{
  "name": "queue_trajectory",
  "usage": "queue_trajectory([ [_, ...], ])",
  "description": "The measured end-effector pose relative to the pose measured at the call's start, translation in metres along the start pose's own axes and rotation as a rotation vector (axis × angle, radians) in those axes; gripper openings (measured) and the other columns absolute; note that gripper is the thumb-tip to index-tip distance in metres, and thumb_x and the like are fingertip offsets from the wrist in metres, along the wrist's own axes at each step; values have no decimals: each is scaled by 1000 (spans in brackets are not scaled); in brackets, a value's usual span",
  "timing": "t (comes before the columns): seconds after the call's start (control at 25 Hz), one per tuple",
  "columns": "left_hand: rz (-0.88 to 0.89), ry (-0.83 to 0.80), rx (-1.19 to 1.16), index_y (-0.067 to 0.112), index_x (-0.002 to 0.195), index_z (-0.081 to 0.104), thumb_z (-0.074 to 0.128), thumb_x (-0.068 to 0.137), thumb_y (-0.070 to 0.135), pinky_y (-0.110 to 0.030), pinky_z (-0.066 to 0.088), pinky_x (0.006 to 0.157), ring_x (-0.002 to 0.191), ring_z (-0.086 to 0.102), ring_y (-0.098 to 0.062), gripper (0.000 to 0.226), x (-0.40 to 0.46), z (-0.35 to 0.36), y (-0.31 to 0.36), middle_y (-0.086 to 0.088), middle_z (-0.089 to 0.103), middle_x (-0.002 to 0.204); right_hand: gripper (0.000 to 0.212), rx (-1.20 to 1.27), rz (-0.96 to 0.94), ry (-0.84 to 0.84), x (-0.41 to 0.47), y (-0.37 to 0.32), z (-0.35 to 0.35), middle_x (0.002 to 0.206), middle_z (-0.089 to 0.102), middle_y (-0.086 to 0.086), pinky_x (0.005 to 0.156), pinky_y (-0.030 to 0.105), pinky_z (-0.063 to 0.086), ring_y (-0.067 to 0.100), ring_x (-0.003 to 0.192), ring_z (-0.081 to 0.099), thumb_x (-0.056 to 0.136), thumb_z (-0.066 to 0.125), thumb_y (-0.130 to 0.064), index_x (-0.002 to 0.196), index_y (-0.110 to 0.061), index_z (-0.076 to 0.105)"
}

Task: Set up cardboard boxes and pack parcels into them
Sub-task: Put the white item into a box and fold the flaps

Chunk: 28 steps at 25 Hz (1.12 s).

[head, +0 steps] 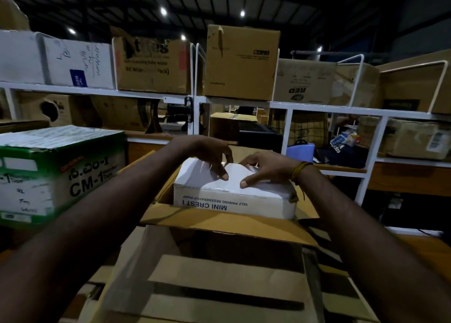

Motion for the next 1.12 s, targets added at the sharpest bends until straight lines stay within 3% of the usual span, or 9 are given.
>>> queue_trajectory([
  [0.16, -12, 210, 96, 22, 139, 47, 81, 79, 32, -27, 43, 72, 103, 51, -15, 70, -26, -9, 18, -3, 56, 128, 71, -185, -46, 262, -23, -20, -19, 131, 59, -1, 91, 40, 50, 20, 117, 55, 74, 77, -56, 134, -28, 54],
  [0.28, -20, 398, 248, 25, 140, 44, 79, 80, 35, -33, 48, 78, 114, 55, -23, 70, -56, -13, 35, -2, 57, 130, 61, -293, -77, 470, -48, -39, -28, 127, 63, 0, 82, 34, 47, 22, 114, 59, 80, 75, -49, 133, -30, 53],
  [0.44, 78, 653, 424, 28, 138, 49, 67, 91, 34, -33, 50, 83, 111, 61, -19, 50, -97, 10, 54, -1, 63, 125, 40, -289, -180, 663, -85, -57, -17, 106, 70, 2, 75, 35, 51, 24, 96, 67, 87, 71, -39, 124, -30, 57],
  [0.52, 84, 695, 439, 29, 133, 54, 61, 95, 36, -27, 50, 73, 100, 63, -15, 39, -112, 20, 57, 2, 66, 117, 30, -263, -209, 693, -97, -61, -6, 98, 70, 1, 73, 40, 55, 22, 90, 67, 89, 69, -36, 118, -30, 62],
  [0.68, 48, 490, 275, 25, 128, 60, 48, 100, 48, -22, 47, 62, 82, 58, -5, 38, -124, 32, 57, 7, 65, 100, 21, -280, -180, 648, -111, -66, 10, 88, 69, -1, 65, 30, 49, 18, 80, 64, 94, 60, -37, 112, -31, 68],
  [0.76, 26, 343, 109, 25, 129, 58, 39, 101, 53, -30, 54, 76, 90, 60, -10, 44, -129, 37, 53, 3, 64, 105, 27, -216, -161, 582, -116, -68, 15, 90, 70, -6, 63, 28, 48, 11, 77, 61, 96, 53, -47, 114, -35, 68],
  [0.92, 30, 140, -134, 23, 137, 51, 33, 105, 46, -39, 49, 97, 110, 56, -20, 44, -135, 50, 48, -9, 57, 127, 44, -46, -94, 343, -125, -71, 24, 91, 68, -9, 60, 23, 44, 4, 76, 59, 97, 38, -63, 116, -35, 66],
  [1.04, 12, 40, -134, 28, 146, 42, 45, 104, 39, -40, 45, 103, 124, 50, -23, 44, -131, 57, 49, -9, 48, 142, 41, 139, -8, 161, -130, -66, 27, 97, 63, -1, 77, 35, 49, 15, 87, 58, 102, 32, -56, 107, -31, 64],
  [1.12, -25, 24, -67, 32, 148, 38, 56, 98, 43, -41, 42, 105, 132, 44, -25, 54, -124, 60, 45, -6, 43, 148, 38, 104, 4, 70, -125, -59, 32, 124, 60, 3, 93, 41, 49, 18, 108, 55, 102, 40, -49, 131, -30, 57],
])
Point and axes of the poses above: each hand's wrist, its own x-axis towards the middle knuckle, its own z-axis out of the palm, y = z × x, the point moved 4 cm from there along x, towards the middle knuckle
